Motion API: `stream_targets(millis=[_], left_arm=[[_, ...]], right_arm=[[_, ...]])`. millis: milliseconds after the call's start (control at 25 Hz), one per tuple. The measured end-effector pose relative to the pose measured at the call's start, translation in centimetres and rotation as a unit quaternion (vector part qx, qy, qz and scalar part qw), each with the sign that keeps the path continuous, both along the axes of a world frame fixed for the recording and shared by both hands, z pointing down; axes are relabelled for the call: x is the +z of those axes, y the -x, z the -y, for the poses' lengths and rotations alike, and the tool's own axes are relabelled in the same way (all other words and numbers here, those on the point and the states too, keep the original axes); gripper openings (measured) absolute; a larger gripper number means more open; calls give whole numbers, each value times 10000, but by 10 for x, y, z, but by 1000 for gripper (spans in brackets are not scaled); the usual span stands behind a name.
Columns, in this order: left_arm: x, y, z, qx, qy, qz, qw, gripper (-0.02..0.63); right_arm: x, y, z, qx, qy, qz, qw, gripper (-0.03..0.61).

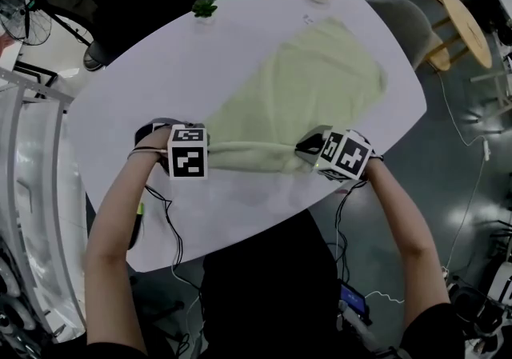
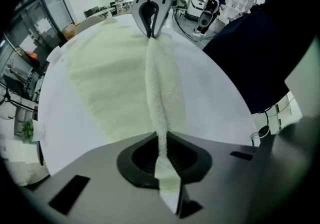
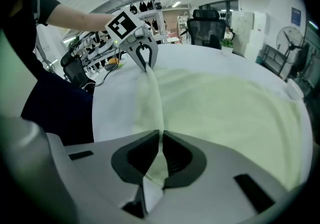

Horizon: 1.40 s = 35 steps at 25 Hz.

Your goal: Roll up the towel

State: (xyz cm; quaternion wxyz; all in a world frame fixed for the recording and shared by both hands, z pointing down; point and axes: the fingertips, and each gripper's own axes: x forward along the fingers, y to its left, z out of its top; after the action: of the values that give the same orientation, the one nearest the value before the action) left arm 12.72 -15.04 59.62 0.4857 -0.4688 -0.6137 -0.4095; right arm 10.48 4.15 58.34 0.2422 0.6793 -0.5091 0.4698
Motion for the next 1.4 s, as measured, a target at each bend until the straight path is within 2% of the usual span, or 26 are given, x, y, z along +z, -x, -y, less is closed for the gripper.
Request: stream_targets(millis=[160, 320, 400, 560, 680, 800, 880, 1040, 1160, 1280, 1360, 1400], left_arm=[[9, -3, -5, 112, -69, -302, 9995, 56], [-2, -11, -1, -307, 299, -482, 9979, 168], [-11, -13, 10, -574, 460, -492, 9961, 236], [-30, -12, 38, -1071, 811, -620, 9890, 249], [-46, -6, 48, -1113, 1083, -1023, 9826, 270], [-52, 0, 52, -1079, 1181, -1286, 9787, 270], [-53, 7, 55, -1015, 1156, -1364, 9786, 265], [-43, 32, 64, -855, 1070, -1420, 9803, 264], [-20, 32, 78, -1049, 915, -1499, 9789, 257], [-6, 17, 80, -1213, 904, -1651, 9746, 134], [0, 14, 79, -1131, 822, -1587, 9774, 37], [2, 16, 80, -1045, 720, -1467, 9810, 30]], right_arm=[[16, 4, -5, -25, 253, -181, 9995, 49], [-7, -3, -14, 421, -110, -484, 9979, 138], [-27, -4, -22, 599, -251, -680, 9956, 156], [-60, 12, -38, 841, -355, -992, 9909, 163], [-60, 41, -37, 759, -208, -1124, 9905, 163], [-40, 65, -27, 923, -181, -990, 9906, 163], [-23, 73, -19, 1093, -165, -895, 9898, 163], [1, 70, -17, 1209, 177, -1132, 9860, 156], [12, 66, -23, 1255, 357, -1182, 9844, 115], [13, 64, -28, 1090, 470, -1147, 9863, 35], [11, 68, -32, 852, 574, -1056, 9891, 26], [10, 71, -36, 736, 627, -982, 9905, 25]])
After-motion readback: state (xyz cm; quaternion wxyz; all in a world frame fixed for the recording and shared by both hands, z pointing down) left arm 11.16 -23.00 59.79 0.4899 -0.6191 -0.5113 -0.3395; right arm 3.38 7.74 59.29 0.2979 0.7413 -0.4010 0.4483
